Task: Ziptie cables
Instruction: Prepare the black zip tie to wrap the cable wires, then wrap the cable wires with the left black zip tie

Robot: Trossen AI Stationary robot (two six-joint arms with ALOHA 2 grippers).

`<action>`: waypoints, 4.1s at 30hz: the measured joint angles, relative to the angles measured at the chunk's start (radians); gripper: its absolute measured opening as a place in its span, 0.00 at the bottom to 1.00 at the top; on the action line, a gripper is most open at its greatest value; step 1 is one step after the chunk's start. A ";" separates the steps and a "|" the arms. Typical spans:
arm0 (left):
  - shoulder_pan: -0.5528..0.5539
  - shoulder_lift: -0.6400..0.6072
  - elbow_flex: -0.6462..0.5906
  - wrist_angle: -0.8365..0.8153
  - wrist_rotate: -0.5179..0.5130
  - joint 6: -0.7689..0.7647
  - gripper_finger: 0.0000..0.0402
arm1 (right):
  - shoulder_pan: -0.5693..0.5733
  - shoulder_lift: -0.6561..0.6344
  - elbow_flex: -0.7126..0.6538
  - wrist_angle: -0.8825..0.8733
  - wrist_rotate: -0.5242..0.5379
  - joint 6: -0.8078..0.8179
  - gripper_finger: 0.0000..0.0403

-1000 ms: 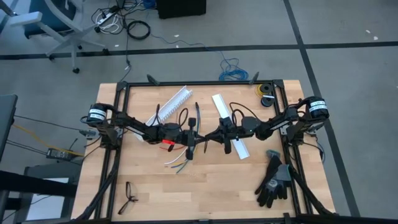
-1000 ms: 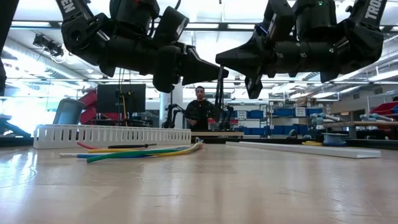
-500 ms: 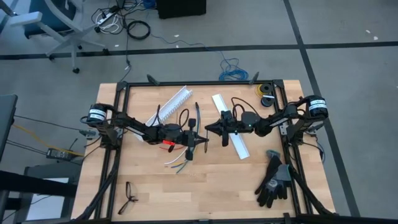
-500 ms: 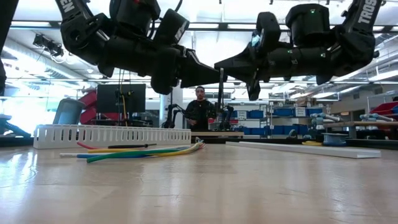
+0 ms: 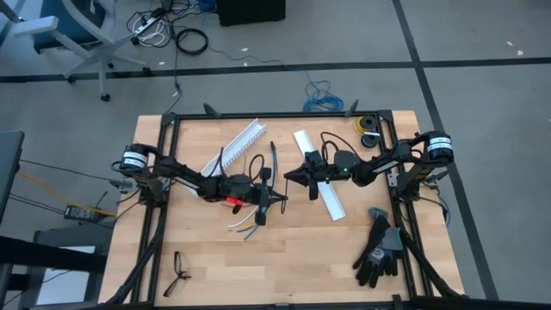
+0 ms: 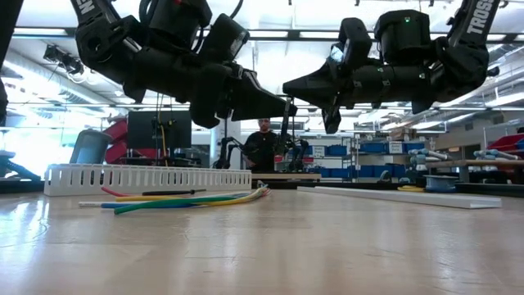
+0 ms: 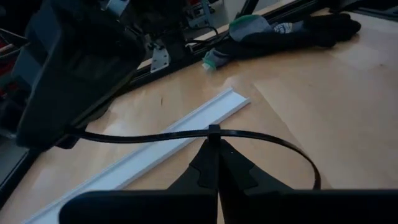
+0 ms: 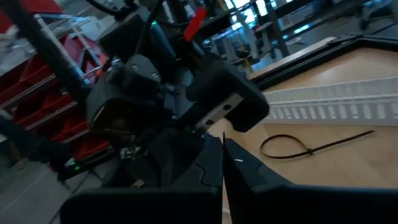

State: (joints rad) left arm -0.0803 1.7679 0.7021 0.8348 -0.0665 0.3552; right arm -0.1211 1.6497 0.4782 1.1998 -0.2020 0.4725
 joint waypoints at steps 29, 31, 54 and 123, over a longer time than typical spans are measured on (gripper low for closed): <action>0.154 -0.349 0.000 -1.096 -0.187 -0.436 0.00 | 0.117 0.000 -0.003 -0.325 -0.139 -0.056 0.31; 0.171 -0.329 0.000 -1.097 -0.161 -0.391 0.00 | 0.139 0.000 -0.003 -0.319 -0.111 -0.057 0.31; 0.172 -0.243 0.074 -1.088 -0.144 -0.153 0.07 | 0.254 0.000 -0.003 -0.321 0.008 -0.058 0.31; 0.169 -0.245 0.105 -0.173 -0.114 -0.413 0.15 | 0.256 0.000 -0.002 -0.244 0.113 -0.083 0.31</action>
State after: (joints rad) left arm 0.0891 1.5234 0.8070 0.6616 -0.1810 -0.0574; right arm 0.1352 1.6500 0.4759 0.9562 -0.0887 0.3897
